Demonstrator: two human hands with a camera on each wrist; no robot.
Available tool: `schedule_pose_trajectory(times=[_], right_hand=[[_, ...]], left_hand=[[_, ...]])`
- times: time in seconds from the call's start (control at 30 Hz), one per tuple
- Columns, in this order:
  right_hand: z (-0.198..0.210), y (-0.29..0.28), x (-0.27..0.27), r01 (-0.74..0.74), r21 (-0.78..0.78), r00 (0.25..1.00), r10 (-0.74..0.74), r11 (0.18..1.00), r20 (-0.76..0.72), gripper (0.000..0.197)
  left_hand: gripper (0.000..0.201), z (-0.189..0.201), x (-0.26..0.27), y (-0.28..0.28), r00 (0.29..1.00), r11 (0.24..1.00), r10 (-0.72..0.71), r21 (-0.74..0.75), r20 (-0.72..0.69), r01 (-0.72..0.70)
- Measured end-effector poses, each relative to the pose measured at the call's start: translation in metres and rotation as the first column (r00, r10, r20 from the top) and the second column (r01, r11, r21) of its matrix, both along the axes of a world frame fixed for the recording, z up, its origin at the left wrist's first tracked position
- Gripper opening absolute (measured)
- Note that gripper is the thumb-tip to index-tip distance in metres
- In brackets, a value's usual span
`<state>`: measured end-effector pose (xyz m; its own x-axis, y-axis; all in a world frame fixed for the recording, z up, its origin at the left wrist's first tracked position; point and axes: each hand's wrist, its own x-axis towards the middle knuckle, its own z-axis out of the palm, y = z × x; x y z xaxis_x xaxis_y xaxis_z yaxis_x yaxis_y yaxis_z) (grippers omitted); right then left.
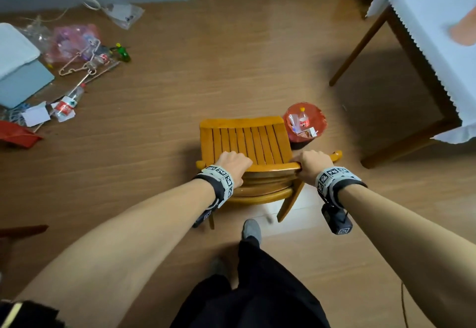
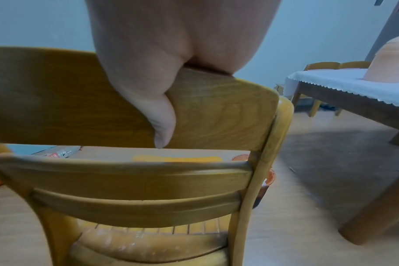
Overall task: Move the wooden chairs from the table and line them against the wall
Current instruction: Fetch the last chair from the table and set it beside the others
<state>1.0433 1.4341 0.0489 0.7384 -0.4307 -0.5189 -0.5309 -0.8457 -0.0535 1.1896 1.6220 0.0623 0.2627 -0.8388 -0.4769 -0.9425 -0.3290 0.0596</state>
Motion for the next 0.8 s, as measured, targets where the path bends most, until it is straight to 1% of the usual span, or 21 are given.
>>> schedule_pose_trajectory(times=[0.07,0.2,0.33,0.4,0.5,0.6,0.63,0.7,0.8], right_hand=[[-0.008,0.003,0.006,0.006,0.020,1.000,-0.006,1.000,-0.005,0.017],[-0.022,0.006,0.034,-0.035,0.071,0.999,0.035,0.997,0.005,0.035],[-0.038,-0.009,0.062,-0.055,0.055,0.998,0.055,0.997,0.007,0.044],[-0.042,-0.019,0.077,-0.060,0.042,0.998,0.060,0.997,0.010,0.048],[-0.041,-0.040,0.106,-0.039,0.037,0.999,0.038,0.999,0.026,0.046],[-0.033,-0.066,0.140,-0.027,0.024,0.998,0.025,0.999,0.050,0.033],[-0.029,-0.074,0.153,-0.021,0.021,0.998,0.020,1.000,0.055,0.030],[-0.024,-0.093,0.181,-0.006,0.011,0.998,0.005,1.000,0.070,0.032],[-0.021,-0.118,0.220,0.030,-0.001,0.995,-0.030,1.000,0.094,0.041]], left_hand=[[0.037,-0.003,0.014,-0.001,1.000,1.000,-0.011,0.026,-0.003,0.011],[0.040,-0.014,0.048,-0.005,1.000,0.996,0.006,0.090,0.014,-0.007],[0.041,-0.024,0.080,-0.023,1.000,0.991,0.007,0.135,0.029,-0.011],[0.046,-0.027,0.096,-0.037,0.999,0.987,0.020,0.157,0.037,-0.025],[0.049,-0.026,0.125,-0.061,0.999,0.987,0.031,0.158,0.044,-0.037],[0.047,-0.019,0.161,-0.088,0.998,0.990,0.035,0.137,0.059,-0.042],[0.044,-0.015,0.175,-0.098,0.997,0.991,0.033,0.125,0.063,-0.041],[0.034,-0.009,0.204,-0.119,0.996,0.993,0.019,0.112,0.083,-0.029],[0.027,-0.004,0.249,-0.149,0.995,0.995,-0.023,0.100,0.096,0.014]])
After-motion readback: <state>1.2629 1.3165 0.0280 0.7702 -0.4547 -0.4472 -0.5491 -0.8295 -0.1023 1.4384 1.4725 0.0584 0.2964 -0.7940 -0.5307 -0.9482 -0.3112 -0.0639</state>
